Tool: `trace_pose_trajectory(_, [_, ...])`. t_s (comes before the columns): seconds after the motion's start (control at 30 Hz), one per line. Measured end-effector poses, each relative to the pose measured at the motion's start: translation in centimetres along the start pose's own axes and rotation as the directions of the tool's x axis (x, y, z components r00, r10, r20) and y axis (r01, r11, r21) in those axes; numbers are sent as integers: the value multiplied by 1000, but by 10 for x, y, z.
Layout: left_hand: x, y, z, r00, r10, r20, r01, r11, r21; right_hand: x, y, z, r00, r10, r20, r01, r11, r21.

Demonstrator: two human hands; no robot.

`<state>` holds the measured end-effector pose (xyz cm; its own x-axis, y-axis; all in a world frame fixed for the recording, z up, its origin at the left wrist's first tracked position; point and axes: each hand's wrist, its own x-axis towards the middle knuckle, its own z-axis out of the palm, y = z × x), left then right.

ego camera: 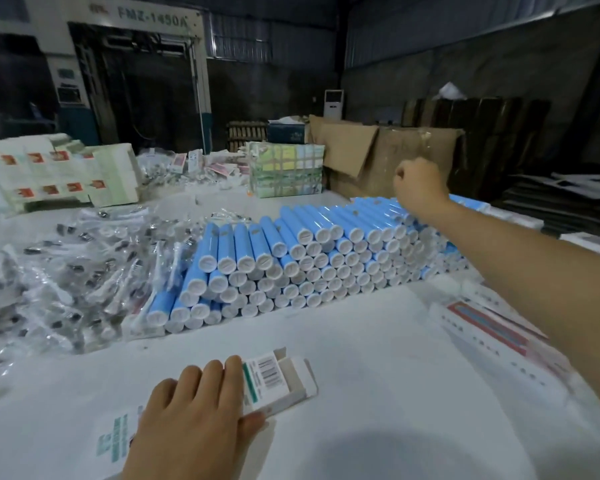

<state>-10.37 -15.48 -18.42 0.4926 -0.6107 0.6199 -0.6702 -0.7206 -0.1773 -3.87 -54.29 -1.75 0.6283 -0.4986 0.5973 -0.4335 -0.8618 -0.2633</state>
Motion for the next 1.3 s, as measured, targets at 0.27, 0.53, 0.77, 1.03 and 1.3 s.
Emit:
trace_pose_trajectory(0.27, [0, -10, 30, 998, 61, -30, -61, 998, -3, 48, 53, 36, 934, 282, 219, -167, 887, -430])
trace_pose_trajectory(0.53, [2, -10, 29, 997, 75, -10, -75, 997, -11, 57, 62, 31, 943, 240, 232, -108, 875, -471])
trace_pose_trajectory(0.77, [8, -6, 14, 999, 38, 11, -38, 999, -17, 33, 21, -24, 989, 47, 137, -39, 997, -61])
trace_pose_trajectory(1.03, [10, 4, -27, 957, -153, 246, 147, 988, 41, -146, -34, -35, 935, 86, 344, -354, 201, 913])
trace_pose_trajectory(1.3, [1, 4, -28, 924, -233, 303, 225, 972, 62, -237, -70, -3, 895, 147, 421, -431, 42, 902])
